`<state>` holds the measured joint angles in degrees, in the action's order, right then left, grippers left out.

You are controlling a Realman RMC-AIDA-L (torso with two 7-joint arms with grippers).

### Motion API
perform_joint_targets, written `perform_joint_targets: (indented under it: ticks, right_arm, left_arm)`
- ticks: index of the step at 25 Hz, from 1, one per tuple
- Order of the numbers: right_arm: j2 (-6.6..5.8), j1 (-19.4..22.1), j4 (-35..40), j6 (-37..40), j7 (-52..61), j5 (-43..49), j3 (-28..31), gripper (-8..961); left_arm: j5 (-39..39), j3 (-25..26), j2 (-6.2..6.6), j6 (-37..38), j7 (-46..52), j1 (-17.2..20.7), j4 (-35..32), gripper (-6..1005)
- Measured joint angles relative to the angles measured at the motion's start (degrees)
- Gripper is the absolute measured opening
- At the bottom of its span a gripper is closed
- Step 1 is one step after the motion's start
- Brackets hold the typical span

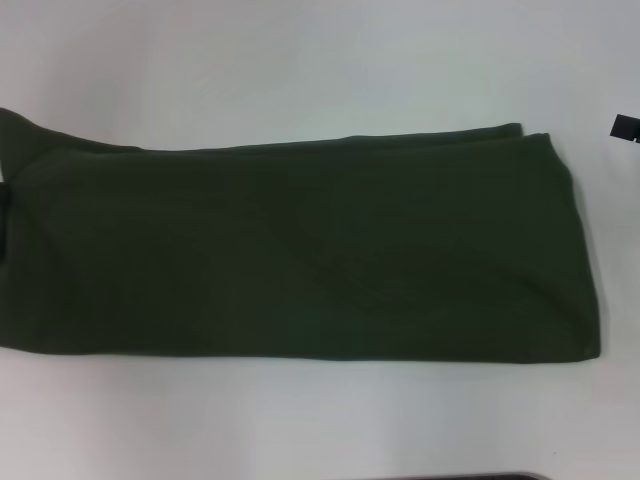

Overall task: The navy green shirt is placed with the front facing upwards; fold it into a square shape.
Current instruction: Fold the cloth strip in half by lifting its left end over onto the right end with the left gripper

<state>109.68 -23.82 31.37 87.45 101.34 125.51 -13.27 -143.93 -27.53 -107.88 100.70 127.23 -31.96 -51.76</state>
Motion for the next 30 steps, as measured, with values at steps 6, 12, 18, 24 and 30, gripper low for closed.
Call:
perform_joint_targets:
  ticks: [6, 12, 18, 24, 30]
  right_arm:
    - [0.00, 0.1, 0.0, 0.0, 0.0, 0.0, 0.0, 915]
    - [0.00, 0.2, 0.0, 0.1, 0.0, 0.0, 0.0, 914]
    - [0.06, 0.3, -0.1, 0.2, -0.1, 0.0, 0.0, 914]
    - [0.09, 0.3, -0.1, 0.2, -0.2, 0.0, -0.1, 914]
    - [0.09, 0.0, -0.1, 0.2, -0.3, 0.0, -0.4, 914]
  left_arm:
    - [-0.1, 1.2, 0.65, 0.2, 0.0, 0.6, 0.0, 0]
    - [-0.1, 1.3, 0.83, 0.4, 0.0, 0.8, 0.0, 0]
    - [0.6, 1.4, -0.15, 2.2, -0.1, 0.0, 0.0, 0]
    - [3.9, 1.7, -1.24, 5.4, 0.0, -0.9, -0.4, 0]
    - [8.2, 1.7, -2.99, 7.5, 0.3, -2.2, -0.5, 0]
